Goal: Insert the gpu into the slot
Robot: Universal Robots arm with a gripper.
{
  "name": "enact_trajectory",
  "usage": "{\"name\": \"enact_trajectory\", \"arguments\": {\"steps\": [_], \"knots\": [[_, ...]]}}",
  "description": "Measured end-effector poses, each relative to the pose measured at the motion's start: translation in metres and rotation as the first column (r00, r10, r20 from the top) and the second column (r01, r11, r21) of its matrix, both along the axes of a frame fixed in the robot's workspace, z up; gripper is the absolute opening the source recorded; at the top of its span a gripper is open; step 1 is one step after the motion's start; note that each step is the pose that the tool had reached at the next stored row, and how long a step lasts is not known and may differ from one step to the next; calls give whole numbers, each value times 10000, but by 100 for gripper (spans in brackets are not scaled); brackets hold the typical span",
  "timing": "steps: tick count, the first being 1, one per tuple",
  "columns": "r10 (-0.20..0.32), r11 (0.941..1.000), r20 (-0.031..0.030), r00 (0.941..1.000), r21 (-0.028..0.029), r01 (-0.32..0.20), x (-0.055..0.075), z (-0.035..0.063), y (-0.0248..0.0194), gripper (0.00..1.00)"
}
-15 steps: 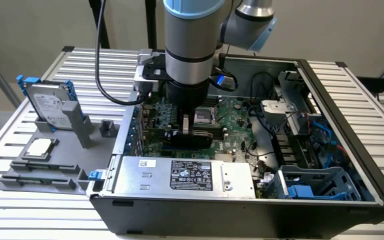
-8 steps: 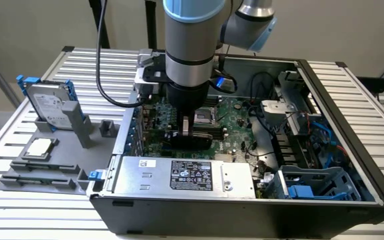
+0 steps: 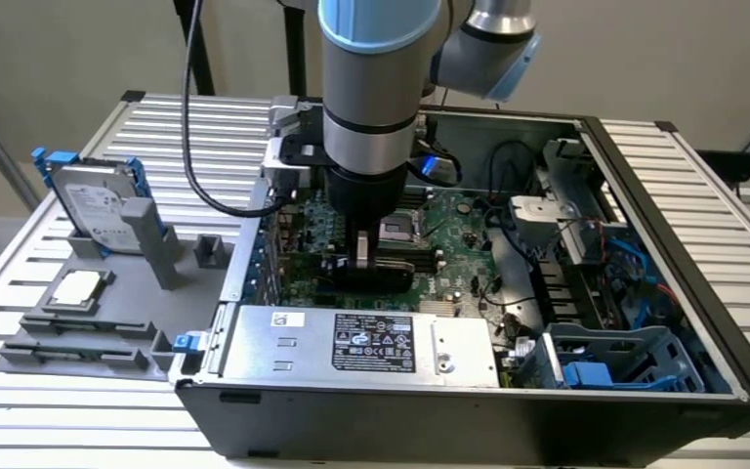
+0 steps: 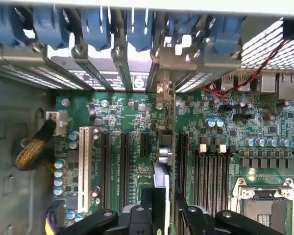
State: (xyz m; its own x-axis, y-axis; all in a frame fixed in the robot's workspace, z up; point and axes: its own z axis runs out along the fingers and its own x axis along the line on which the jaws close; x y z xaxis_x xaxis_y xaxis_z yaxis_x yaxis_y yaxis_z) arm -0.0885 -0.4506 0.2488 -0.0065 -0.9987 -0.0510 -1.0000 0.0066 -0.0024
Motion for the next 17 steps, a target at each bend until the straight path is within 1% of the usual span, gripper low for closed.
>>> {"name": "enact_trajectory", "arguments": {"steps": [1, 2, 4, 10, 12, 13, 14, 17], "knots": [[-1, 10000, -14, 10000, -13, 1, -2, 11, -2, 33], [-1, 10000, -14, 10000, -9, 1, -1, 21, -2, 33], [0, 10000, -21, 10000, -9, 0, 0, 83, -2, 33], [12, 10000, -26, 10000, -12, -12, -1, 358, -1, 33], [16, 10000, -24, 10000, -9, -16, -1, 422, -1, 33], [18, 10000, -26, 10000, -12, -18, -1, 435, -1, 31], [19, 10000, -24, 10000, -9, -19, -1, 436, -1, 31], [19, 10000, -24, 10000, -8, -19, -1, 436, -1, 12]]}}
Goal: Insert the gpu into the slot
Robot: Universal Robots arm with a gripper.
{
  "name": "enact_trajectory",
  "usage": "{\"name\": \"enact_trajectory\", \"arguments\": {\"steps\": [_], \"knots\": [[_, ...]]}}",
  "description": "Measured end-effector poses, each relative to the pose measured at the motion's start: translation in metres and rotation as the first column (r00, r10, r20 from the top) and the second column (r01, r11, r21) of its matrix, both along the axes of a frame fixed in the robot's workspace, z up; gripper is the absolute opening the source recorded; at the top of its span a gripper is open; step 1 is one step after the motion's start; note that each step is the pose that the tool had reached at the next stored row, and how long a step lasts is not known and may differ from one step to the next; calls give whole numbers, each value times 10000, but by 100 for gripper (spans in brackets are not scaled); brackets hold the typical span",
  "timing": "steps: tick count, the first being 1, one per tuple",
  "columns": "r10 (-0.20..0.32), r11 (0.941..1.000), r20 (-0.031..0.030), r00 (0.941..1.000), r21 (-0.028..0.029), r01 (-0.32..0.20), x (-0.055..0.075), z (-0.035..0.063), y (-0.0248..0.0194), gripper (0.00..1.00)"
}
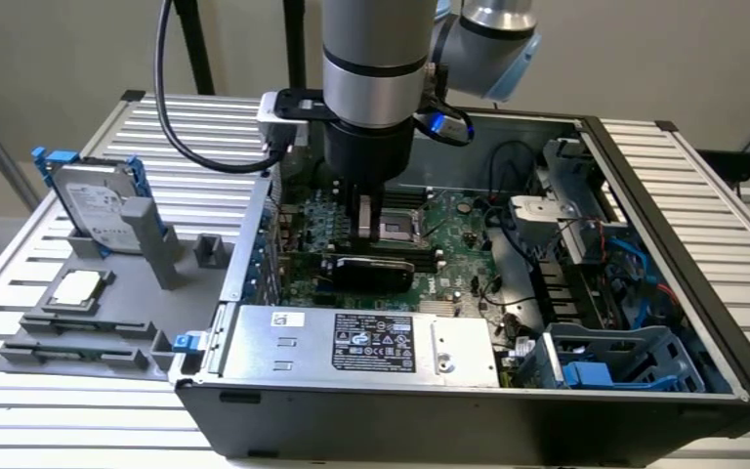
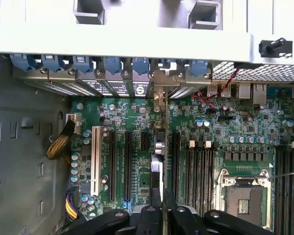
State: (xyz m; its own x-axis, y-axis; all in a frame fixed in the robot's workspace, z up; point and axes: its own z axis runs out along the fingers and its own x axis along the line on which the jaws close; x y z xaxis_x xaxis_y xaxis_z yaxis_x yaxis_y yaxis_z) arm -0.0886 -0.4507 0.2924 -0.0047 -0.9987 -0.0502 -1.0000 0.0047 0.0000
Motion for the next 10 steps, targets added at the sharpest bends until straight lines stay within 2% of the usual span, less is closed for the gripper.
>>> {"name": "enact_trajectory", "arguments": {"steps": [10], "knots": [[-1, 10000, -1, 10000, -2, 1, 0, 1, 0, 11]]}}
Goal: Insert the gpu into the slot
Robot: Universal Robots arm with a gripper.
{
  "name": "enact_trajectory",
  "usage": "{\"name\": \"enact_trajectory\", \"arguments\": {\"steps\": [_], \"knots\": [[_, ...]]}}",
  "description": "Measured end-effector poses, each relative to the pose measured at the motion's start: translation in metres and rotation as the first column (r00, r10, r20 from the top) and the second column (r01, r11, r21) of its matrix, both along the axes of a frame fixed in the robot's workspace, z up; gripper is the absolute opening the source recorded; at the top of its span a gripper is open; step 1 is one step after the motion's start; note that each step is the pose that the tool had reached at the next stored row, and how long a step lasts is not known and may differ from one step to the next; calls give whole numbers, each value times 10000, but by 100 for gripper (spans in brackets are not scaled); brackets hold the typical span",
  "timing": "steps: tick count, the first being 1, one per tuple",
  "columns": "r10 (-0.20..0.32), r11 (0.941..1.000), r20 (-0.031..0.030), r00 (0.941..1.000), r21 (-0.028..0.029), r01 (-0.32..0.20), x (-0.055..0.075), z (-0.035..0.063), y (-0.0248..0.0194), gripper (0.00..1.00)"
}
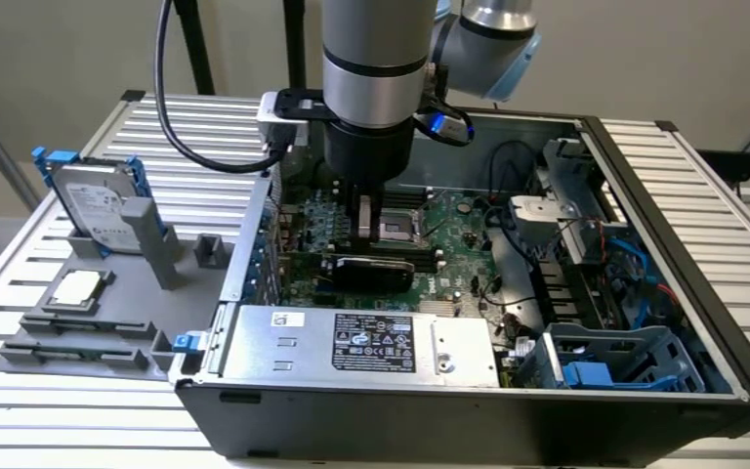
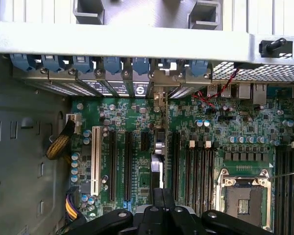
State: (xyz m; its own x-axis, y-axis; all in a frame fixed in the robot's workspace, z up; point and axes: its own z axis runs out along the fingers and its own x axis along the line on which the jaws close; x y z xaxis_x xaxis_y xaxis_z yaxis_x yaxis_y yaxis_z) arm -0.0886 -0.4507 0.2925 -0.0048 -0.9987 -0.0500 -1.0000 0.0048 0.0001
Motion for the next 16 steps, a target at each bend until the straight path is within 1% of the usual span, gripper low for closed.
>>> {"name": "enact_trajectory", "arguments": {"steps": [6, 9, 11, 13, 14, 15, 16], "knots": [[-1, 10000, 0, 10000, 0, 1, 0, 0, 0, 11], [22, 10000, -1, 10000, -5, -22, -46, 0, 0, 11], [54, 10000, -25, 10000, -26, -54, -83, -1, 0, 11], [88, 9999, -91, 9999, -78, -88, -104, 0, 0, 11], [104, 9999, -136, 9999, -116, -106, -112, -1, 0, 11], [121, 9998, -195, 9997, -154, -124, -115, -1, 0, 11], [136, 9997, -274, 9995, -189, -141, -117, -1, 0, 11]]}}
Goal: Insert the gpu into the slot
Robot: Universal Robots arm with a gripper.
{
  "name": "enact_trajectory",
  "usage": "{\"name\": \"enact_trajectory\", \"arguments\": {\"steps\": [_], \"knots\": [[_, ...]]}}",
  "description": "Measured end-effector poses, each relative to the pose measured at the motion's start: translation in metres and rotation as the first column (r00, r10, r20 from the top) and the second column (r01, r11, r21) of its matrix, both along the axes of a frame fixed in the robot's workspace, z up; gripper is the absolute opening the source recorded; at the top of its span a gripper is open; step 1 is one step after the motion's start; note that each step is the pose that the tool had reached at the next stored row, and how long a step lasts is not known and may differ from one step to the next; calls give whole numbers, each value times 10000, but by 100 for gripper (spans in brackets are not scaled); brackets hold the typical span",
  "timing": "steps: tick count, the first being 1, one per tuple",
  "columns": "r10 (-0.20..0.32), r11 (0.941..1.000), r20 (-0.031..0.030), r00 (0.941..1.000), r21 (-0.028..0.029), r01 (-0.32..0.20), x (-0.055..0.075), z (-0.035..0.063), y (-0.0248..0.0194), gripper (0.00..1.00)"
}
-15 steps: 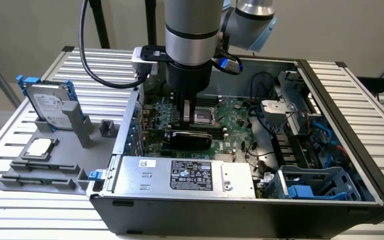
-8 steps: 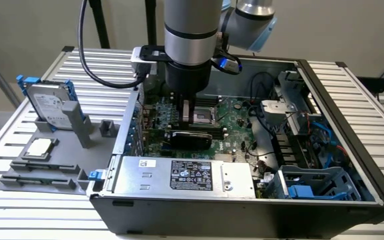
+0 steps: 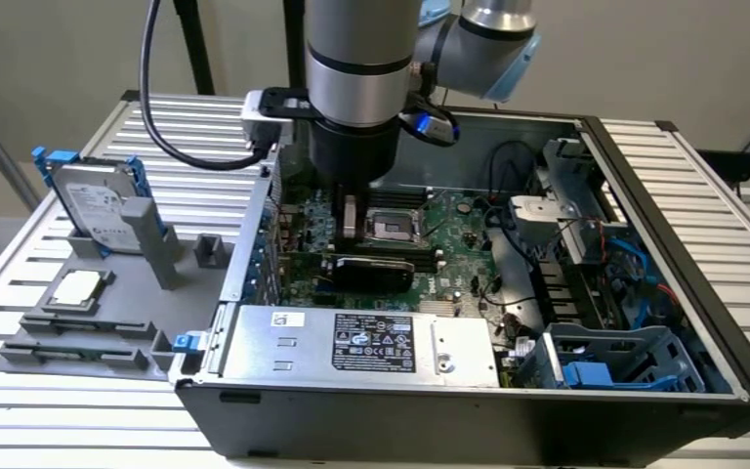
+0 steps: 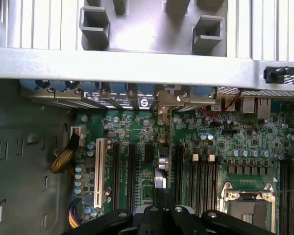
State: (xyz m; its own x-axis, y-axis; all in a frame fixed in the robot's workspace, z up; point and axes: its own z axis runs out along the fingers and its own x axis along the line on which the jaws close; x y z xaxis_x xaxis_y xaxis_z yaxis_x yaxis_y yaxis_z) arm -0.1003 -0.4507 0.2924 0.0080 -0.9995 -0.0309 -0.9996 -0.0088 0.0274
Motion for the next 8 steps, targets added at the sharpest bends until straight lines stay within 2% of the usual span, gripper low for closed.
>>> {"name": "enact_trajectory", "arguments": {"steps": [5, 8], "knots": [[71, 9999, -423, 9991, -98, -75, -4, 0, 0, 11], [107, 9998, -612, 9981, -175, -118, -13, 0, 1, 11]]}}
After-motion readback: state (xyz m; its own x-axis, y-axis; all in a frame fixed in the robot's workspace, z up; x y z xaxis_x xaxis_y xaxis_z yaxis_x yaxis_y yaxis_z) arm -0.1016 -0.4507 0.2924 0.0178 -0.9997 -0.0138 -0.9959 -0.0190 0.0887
